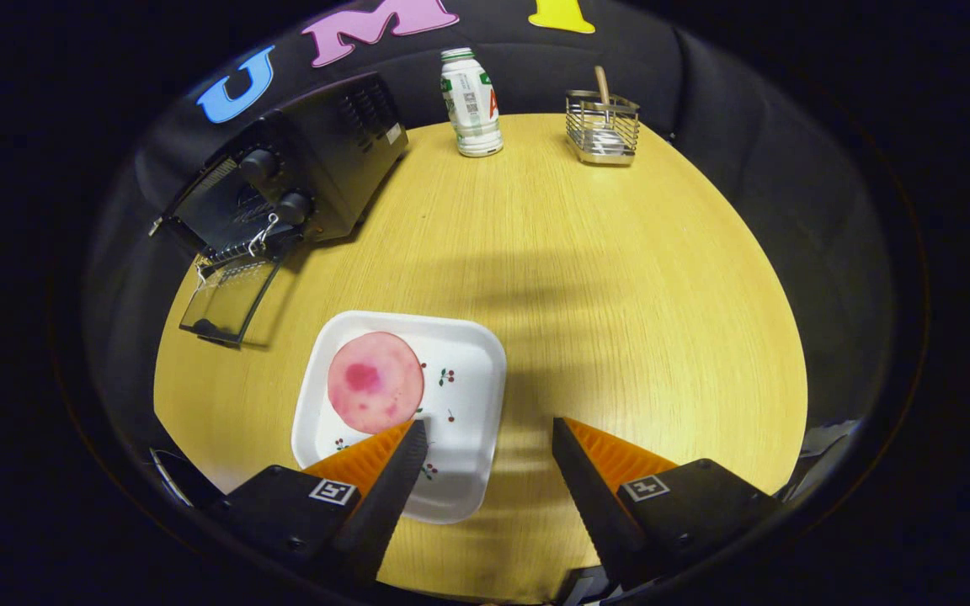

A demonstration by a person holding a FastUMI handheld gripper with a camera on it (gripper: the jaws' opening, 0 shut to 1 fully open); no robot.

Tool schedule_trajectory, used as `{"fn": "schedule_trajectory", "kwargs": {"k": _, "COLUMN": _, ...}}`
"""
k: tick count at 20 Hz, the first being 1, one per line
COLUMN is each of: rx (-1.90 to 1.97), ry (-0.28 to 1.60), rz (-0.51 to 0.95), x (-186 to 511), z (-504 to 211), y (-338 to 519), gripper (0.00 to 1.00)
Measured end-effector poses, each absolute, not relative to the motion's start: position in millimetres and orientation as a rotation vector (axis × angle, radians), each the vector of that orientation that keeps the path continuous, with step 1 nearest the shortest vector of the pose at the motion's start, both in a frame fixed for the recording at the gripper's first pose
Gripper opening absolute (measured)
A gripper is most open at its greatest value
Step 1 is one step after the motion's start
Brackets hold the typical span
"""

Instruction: Open the toaster oven, put the food inside, and close the toaster oven door.

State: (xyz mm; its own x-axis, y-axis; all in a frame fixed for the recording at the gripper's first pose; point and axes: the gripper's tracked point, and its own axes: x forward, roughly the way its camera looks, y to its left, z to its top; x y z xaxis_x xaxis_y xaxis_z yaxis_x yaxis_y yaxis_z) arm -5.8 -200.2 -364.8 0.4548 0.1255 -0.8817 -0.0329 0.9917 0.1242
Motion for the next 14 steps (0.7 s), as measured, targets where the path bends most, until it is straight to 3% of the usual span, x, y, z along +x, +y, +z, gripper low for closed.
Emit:
{"fn": "schedule_trajectory", "kwargs": {"k": 4, "rx": 0.076, "ry": 1.134, "rz": 0.065, "x": -8, "z": -368, "y": -204, "gripper": 0.93}}
{"fn": "schedule_trajectory", "kwargs": {"k": 6, "rx": 0.048, "ry": 1.156, "rz": 0.049, "x": -8, "z": -370, "y": -210, "gripper": 0.73}}
{"fn": "schedule_trajectory", "kwargs": {"k": 7, "rx": 0.037, "ry": 1.159, "rz": 0.043, "x": -6, "z": -371, "y": -212, "gripper": 0.56}}
{"fn": "schedule_trajectory", "kwargs": {"k": 10, "rx": 0.067, "ry": 1.186, "rz": 0.060, "x": -9, "z": -373, "y": -207, "gripper": 0.44}}
{"fn": "schedule_trajectory", "kwargs": {"k": 11, "rx": 0.083, "ry": 1.196, "rz": 0.053, "x": -8, "z": -374, "y": -208, "gripper": 0.22}}
{"fn": "schedule_trajectory", "kwargs": {"k": 14, "rx": 0.149, "ry": 1.225, "rz": 0.078, "x": -6, "z": -374, "y": -203, "gripper": 0.11}}
